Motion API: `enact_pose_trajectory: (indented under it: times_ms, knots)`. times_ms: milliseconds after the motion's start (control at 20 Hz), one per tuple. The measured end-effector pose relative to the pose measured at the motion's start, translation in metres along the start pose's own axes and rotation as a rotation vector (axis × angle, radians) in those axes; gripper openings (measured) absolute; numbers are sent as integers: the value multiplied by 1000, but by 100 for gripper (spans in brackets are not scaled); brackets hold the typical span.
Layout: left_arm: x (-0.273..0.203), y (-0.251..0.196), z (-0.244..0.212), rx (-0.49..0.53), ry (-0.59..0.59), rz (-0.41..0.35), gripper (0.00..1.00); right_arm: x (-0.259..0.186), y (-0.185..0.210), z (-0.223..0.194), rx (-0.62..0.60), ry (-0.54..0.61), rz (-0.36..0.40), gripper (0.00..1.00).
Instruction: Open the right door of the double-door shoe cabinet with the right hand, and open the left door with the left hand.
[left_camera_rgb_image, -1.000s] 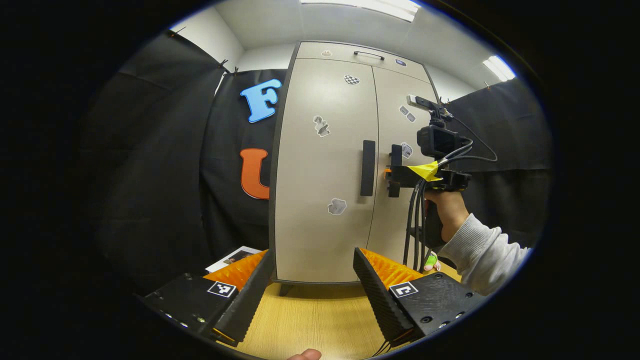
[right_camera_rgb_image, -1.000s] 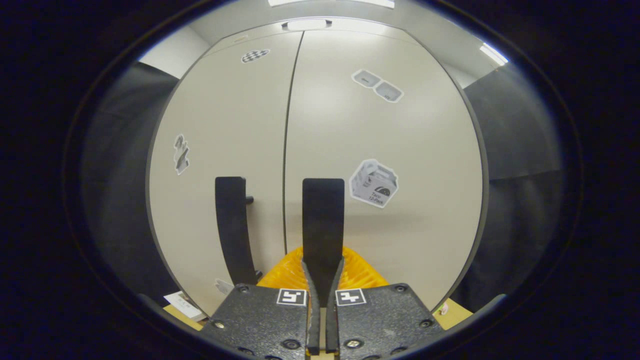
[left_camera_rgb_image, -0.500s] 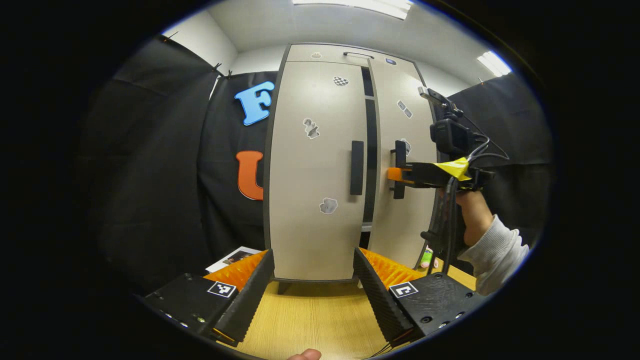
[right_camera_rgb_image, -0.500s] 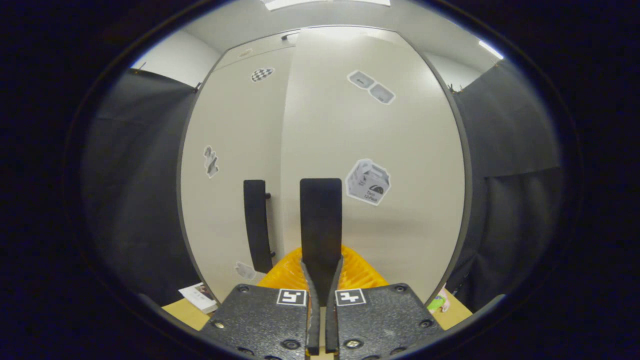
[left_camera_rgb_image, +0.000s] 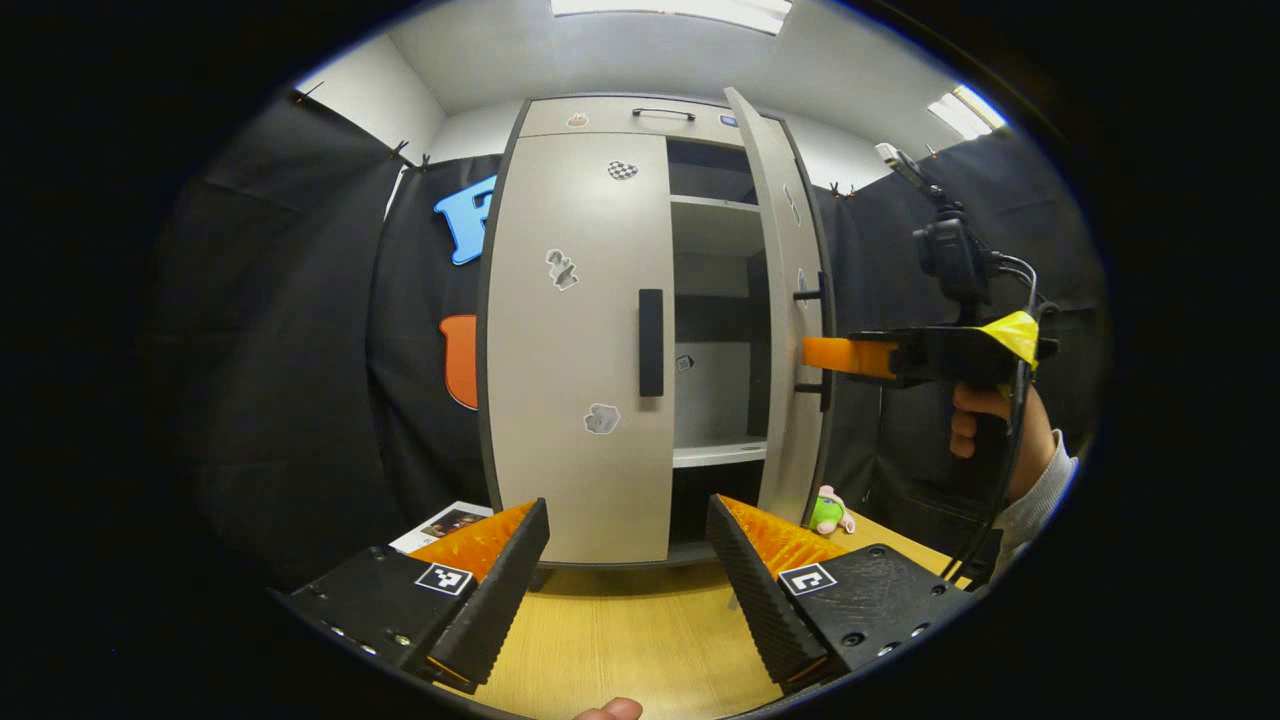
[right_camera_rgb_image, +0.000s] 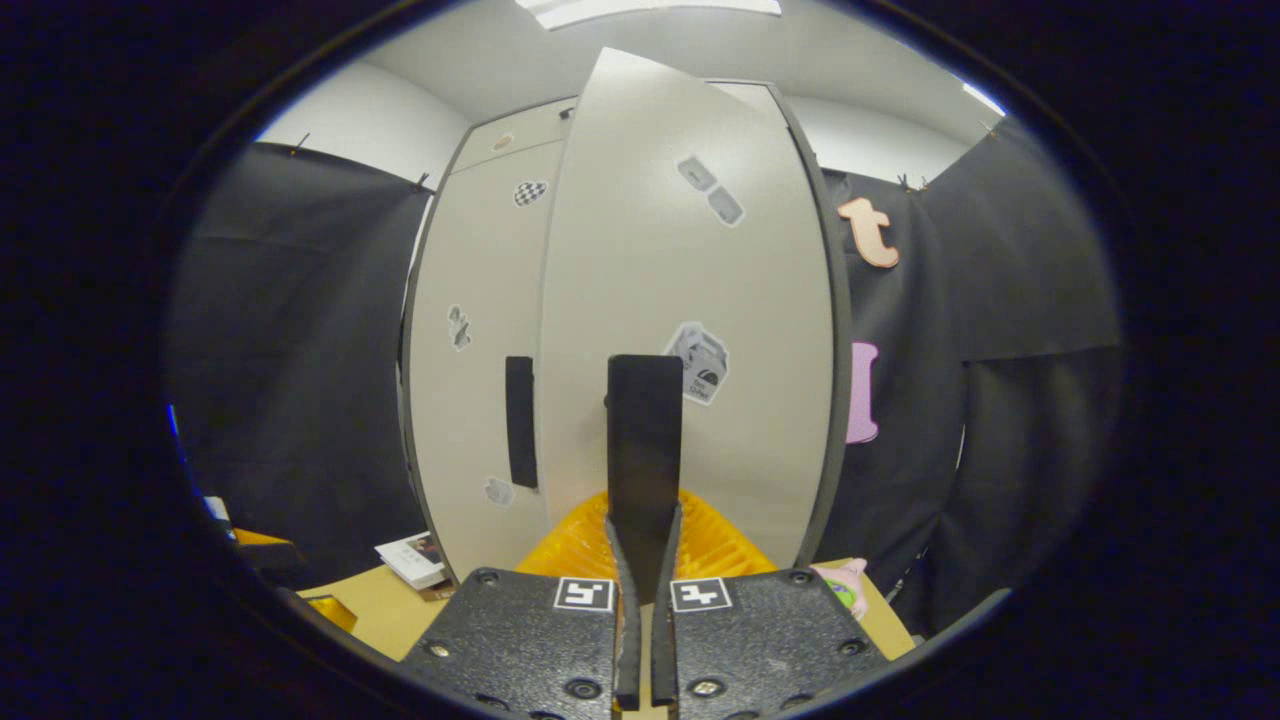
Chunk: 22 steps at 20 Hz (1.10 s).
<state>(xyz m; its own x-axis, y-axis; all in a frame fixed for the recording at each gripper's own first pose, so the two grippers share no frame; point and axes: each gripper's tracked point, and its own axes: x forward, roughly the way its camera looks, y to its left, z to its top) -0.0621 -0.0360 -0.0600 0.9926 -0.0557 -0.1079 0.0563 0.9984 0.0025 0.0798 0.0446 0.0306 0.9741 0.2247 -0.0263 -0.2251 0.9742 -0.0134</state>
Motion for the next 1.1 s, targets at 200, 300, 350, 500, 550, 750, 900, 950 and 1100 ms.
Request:
enact_pose_trajectory:
  times_ms: [200, 300, 350, 500, 550, 750, 900, 950, 1100]
  knots:
    - [1, -22, 6, 4, -12, -14, 95, -29, -37, 1, -11, 1, -36, 7]
    - [3, -31, 4, 2, -12, -22, 95, -39, -53, 0, -5, 4, -42, 7]
    - [4, -35, 4, 2, -11, -27, 95, -42, -60, 1, -1, 5, -45, 7]
    - [7, -44, 1, 4, -6, -36, 95, -49, -76, 1, 0, 4, -58, 7]
    - [7, -46, 1, 5, -6, -37, 95, -53, -82, 1, 0, 2, -68, 6]
    - [10, -52, 2, 8, -10, -36, 95, -56, -105, 1, 2, 0, -108, 6]
    - [13, -54, 2, 8, -14, -35, 95, -62, -123, -1, 15, 0, -136, 4]
    - [13, -54, 0, 8, -12, -35, 95, -62, -129, -1, 14, -1, -148, 4]
    - [15, -54, -1, 15, -7, -30, 95, -63, -148, -1, 7, -14, -190, 4]
